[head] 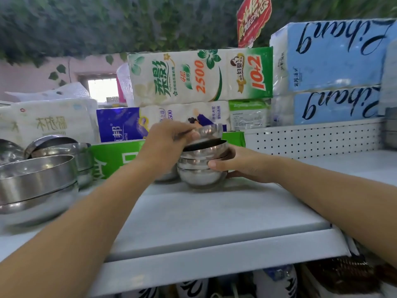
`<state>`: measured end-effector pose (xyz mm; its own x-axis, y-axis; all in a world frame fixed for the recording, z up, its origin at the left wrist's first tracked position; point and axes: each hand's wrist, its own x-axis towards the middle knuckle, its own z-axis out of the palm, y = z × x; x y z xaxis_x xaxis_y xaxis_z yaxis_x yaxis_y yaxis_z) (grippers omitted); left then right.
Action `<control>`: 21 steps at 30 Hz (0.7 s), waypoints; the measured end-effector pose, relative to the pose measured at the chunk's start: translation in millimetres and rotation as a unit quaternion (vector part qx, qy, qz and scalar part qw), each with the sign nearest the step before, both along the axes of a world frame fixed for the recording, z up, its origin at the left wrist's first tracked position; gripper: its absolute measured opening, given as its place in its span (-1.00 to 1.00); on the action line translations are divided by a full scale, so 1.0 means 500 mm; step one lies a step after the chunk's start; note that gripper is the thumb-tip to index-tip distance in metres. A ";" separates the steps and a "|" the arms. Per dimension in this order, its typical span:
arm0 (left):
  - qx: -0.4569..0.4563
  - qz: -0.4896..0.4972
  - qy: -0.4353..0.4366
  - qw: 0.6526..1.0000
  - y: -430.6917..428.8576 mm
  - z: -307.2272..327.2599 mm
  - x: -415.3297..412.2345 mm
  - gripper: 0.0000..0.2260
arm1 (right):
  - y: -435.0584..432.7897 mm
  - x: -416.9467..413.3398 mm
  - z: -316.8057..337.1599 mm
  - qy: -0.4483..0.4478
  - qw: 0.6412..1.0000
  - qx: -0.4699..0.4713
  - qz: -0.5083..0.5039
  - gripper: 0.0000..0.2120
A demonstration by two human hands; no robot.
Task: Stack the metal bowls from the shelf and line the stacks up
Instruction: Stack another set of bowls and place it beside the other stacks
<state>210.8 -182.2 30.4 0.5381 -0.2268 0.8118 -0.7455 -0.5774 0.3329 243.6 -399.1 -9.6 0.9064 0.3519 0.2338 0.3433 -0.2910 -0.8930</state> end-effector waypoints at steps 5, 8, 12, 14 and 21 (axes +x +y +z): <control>-0.017 -0.046 0.054 0.997 0.013 -0.022 0.025 -0.74 | -0.001 0.006 -0.002 0.000 1.000 -0.003 0.004 -0.37; -0.052 -0.031 0.144 0.988 0.025 -0.032 0.029 -0.35 | -0.001 0.001 0.009 0.004 1.000 0.023 -0.010 -0.36; -0.091 -0.038 0.197 0.975 0.028 -0.057 0.039 -0.17 | -0.001 0.005 0.009 -0.019 0.999 0.034 -0.020 -0.36; -0.112 -0.050 0.195 0.973 0.027 -0.061 0.040 -0.17 | 0.000 0.004 0.006 -0.013 0.999 0.025 -0.020 -0.31; -0.140 -0.070 0.179 0.971 0.030 -0.061 0.041 -0.22 | -0.001 -0.003 0.004 0.007 1.000 0.010 -0.007 -0.29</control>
<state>231.4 -167.3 0.0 0.7774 -0.1151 0.6184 -0.6174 -0.3272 0.7154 242.1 -399.5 -7.4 0.9147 0.3338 0.2279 0.3264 -0.2776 -0.9036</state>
